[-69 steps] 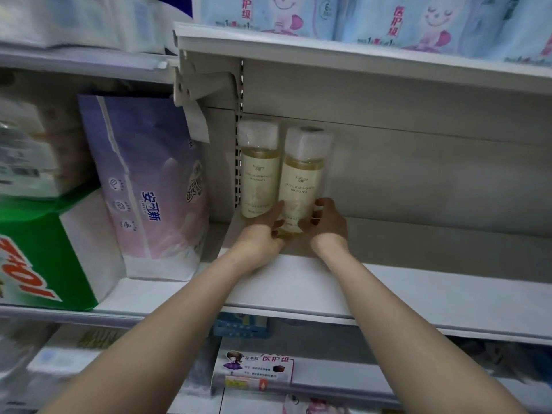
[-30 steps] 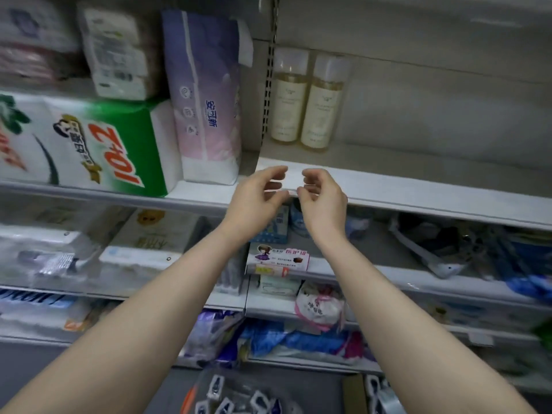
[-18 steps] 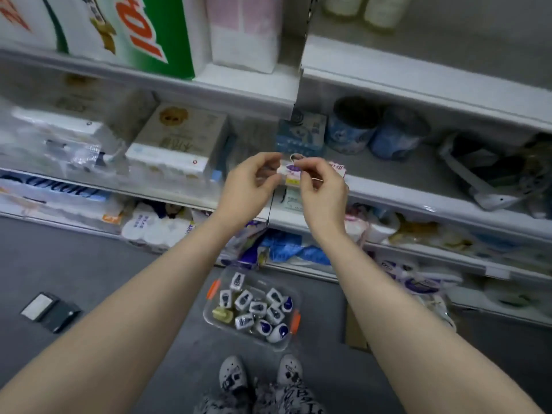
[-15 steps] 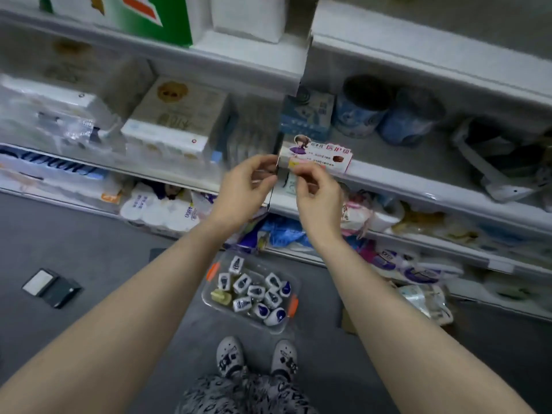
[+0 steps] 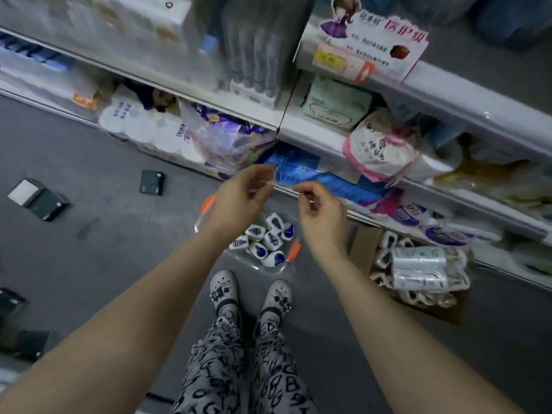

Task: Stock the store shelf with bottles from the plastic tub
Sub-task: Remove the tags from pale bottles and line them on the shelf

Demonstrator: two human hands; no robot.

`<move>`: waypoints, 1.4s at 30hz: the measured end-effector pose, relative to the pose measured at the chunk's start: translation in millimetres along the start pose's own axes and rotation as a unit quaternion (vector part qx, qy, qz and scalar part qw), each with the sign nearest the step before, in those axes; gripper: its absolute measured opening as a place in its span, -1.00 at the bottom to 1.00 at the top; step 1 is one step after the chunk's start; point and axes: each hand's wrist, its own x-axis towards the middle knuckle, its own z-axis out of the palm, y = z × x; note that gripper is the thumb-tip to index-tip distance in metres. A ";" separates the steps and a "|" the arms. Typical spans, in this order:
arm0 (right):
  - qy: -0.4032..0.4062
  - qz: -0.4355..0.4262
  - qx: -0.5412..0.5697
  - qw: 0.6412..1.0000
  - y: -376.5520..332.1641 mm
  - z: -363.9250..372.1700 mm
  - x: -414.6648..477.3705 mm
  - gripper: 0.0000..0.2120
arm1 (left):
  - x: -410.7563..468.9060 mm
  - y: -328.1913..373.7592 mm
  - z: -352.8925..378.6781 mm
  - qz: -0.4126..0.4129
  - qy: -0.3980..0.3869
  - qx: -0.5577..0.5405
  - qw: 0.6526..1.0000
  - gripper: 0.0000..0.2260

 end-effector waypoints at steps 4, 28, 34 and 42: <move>-0.026 0.029 -0.005 0.999 48.9 15.4 -1.9 -0.78 | 6.0 -53.9 22.3 -0.036 -0.005 0.010 0.999 -0.70; -0.103 0.206 -0.120 0.966 306.5 169.1 22.2 -0.71 | 101.3 -318.5 147.9 -0.064 -0.173 0.173 0.967 -0.64; -0.102 0.193 -0.169 0.961 366.4 210.1 25.1 -0.66 | 127.0 -369.1 176.3 -0.063 -0.191 0.187 0.962 -0.62; -0.074 0.149 -0.300 0.939 404.6 243.0 37.1 -0.56 | 144.6 -417.1 199.6 -0.032 -0.198 0.216 0.956 -0.59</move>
